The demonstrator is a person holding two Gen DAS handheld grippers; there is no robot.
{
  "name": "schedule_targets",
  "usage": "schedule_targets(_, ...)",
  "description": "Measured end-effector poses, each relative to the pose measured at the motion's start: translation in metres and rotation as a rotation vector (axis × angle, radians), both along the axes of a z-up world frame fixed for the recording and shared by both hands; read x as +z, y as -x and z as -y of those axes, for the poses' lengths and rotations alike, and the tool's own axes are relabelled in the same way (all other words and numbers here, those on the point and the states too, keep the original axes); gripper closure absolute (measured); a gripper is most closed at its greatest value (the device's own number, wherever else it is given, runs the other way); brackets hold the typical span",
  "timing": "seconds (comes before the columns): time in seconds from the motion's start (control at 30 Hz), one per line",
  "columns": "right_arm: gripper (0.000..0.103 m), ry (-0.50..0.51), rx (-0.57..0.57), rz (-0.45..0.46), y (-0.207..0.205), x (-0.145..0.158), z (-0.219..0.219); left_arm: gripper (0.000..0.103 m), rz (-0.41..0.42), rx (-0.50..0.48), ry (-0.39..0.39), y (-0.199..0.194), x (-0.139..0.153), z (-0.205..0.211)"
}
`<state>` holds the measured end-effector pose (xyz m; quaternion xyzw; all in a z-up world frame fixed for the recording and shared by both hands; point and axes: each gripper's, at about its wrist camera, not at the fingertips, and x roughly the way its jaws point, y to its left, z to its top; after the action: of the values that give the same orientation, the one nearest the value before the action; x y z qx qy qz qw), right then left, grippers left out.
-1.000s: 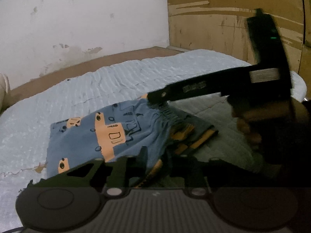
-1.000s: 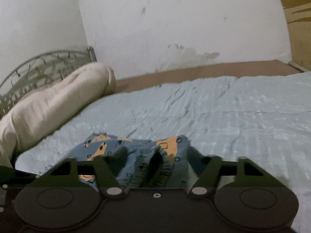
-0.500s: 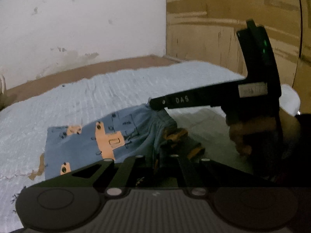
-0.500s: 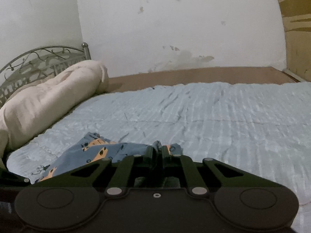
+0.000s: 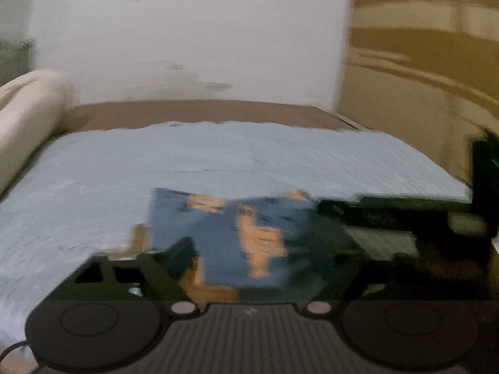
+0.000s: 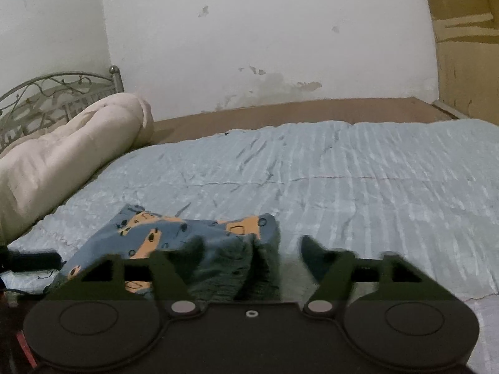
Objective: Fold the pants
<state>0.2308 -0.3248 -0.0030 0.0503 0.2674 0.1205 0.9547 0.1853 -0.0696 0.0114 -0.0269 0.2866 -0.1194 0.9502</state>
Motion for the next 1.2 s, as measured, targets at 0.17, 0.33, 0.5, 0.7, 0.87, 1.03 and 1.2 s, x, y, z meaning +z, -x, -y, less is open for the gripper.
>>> schedule_targets(0.17,0.007,0.098,-0.022,-0.005,0.005,-0.004,-0.014,0.012,-0.075,0.157,-0.039,-0.021,-0.013,-0.019)
schedule_targets(0.33,0.001,0.163,-0.059,-0.018,0.022,-0.017,-0.01,0.011,-0.139,0.168,-0.123,-0.019,-0.033,-0.021)
schedule_targets(0.5,0.001,0.135,-0.054,-0.001,0.049,-0.033,0.002,0.007,-0.142,0.154,-0.131,-0.003,-0.042,-0.029)
schedule_targets(0.7,0.001,0.104,-0.043,0.055,0.061,-0.028,0.005,0.004,-0.143,0.159,-0.114,0.009,-0.034,-0.041)
schedule_targets(0.87,0.001,0.12,-0.028,0.126,0.047,-0.007,0.001,0.001,-0.087,0.192,-0.029,0.001,-0.006,-0.047)
schedule_targets(1.03,0.001,0.162,-0.029,0.083,0.006,-0.002,-0.009,0.001,-0.039,0.209,-0.153,-0.047,0.004,-0.033)
schedule_targets(1.2,0.001,0.202,-0.075,-0.009,-0.033,-0.013,-0.009,0.001,-0.092,0.212,-0.199,-0.088,-0.014,-0.027)
